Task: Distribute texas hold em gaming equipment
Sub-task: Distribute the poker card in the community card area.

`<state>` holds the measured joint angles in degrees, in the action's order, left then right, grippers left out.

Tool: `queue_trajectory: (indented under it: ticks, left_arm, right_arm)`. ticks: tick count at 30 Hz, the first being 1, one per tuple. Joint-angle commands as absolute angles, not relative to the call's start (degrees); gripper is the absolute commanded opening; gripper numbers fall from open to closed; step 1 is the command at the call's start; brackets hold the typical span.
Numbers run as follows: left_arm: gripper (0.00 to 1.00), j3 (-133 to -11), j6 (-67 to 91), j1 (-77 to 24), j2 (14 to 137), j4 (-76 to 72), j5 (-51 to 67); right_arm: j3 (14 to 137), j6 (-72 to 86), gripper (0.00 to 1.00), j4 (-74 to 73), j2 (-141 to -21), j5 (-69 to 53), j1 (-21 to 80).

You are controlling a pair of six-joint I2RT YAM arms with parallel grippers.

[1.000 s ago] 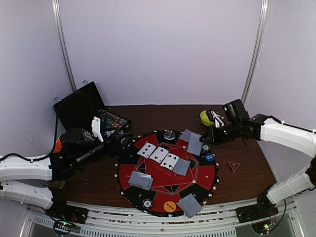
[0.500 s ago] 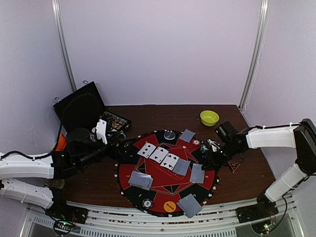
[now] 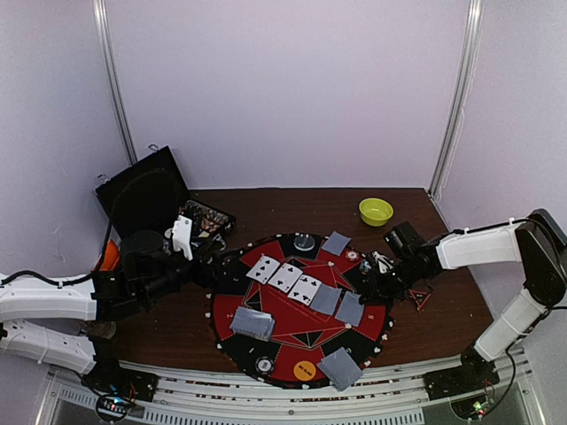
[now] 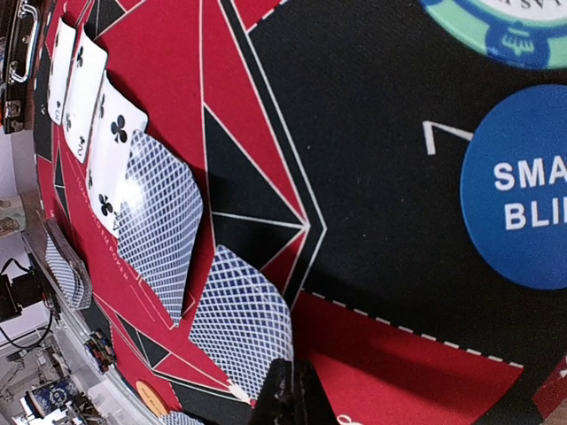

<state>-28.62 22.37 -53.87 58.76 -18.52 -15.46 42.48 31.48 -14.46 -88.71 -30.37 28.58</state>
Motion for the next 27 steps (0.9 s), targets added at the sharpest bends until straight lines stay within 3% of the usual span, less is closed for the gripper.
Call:
queue_trajectory:
  ticks: [1,22,27]
  left_arm:
    - [0.88,-30.0,21.5,-54.0,58.3,-19.5,-16.2]
    - [0.88,-30.1,21.3,-54.0,58.0,-18.3,-17.1]
    - [0.88,-30.5,22.7,-54.0,58.7,-15.4,-16.1]
  right_arm:
    - [42.4,32.2,0.00,-13.3,-90.1,-28.9,28.2]
    - [45.0,29.5,0.00,-15.3,-91.6,-28.3,28.4]
    - [46.4,28.7,0.13,-18.2,-91.1,-25.4,28.5]
